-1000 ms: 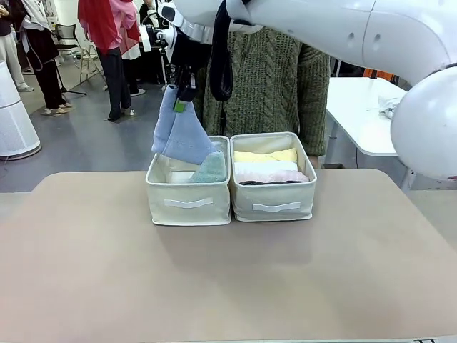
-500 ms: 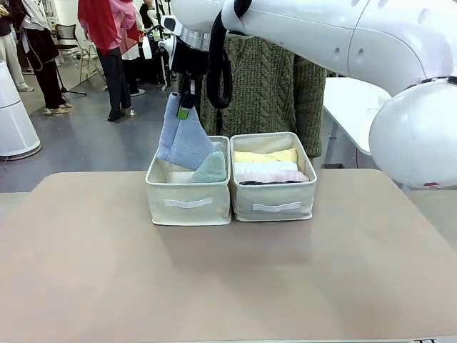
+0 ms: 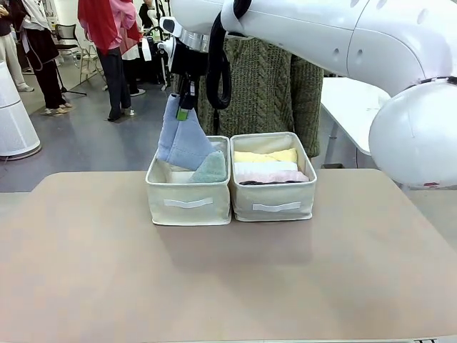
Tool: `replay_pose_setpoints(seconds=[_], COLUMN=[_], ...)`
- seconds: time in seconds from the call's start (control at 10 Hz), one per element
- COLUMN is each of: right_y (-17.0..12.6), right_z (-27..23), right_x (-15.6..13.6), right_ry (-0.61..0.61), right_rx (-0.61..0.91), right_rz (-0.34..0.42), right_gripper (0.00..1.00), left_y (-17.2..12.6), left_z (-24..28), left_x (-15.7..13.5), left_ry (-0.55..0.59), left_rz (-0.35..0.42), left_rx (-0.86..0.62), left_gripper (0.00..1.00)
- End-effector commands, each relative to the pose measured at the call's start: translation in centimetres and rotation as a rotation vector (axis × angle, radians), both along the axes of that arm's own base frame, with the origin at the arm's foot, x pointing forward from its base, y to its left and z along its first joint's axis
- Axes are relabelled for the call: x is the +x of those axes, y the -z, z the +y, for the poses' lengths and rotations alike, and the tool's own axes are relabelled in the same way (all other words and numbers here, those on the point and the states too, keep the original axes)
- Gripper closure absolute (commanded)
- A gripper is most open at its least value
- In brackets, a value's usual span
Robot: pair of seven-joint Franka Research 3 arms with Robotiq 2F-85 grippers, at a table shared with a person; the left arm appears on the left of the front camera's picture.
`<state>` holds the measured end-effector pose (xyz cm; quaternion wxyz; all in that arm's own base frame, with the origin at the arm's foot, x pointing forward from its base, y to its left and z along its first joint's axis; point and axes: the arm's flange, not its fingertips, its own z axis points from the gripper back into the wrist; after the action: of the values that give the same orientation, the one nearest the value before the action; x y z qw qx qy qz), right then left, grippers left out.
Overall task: Sort the towels based on their folding style.
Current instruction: Pick up another triangle-folded towel from the table and place it in the left Fabric basket.
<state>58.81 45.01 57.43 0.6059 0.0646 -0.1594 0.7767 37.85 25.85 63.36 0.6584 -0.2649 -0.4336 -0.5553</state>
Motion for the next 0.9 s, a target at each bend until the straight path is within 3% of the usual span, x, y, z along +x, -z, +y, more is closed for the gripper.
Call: replay_pose_setpoints(seconds=[0.0, 0.8], right_y=[0.9, 5.3], right_z=[0.2, 0.8], right_x=[0.5, 4.0], right_ry=[0.014, 0.026], right_rx=[0.016, 0.057], right_rz=[0.012, 0.081], right_gripper=[0.82, 0.82], left_y=[-0.1, -0.1], left_z=[0.0, 0.0], left_x=[-0.1, -0.1], left_ry=[0.0, 0.0], left_rz=[-0.008, -0.008], left_rx=[-0.006, -0.006], left_gripper=[0.0, 0.0])
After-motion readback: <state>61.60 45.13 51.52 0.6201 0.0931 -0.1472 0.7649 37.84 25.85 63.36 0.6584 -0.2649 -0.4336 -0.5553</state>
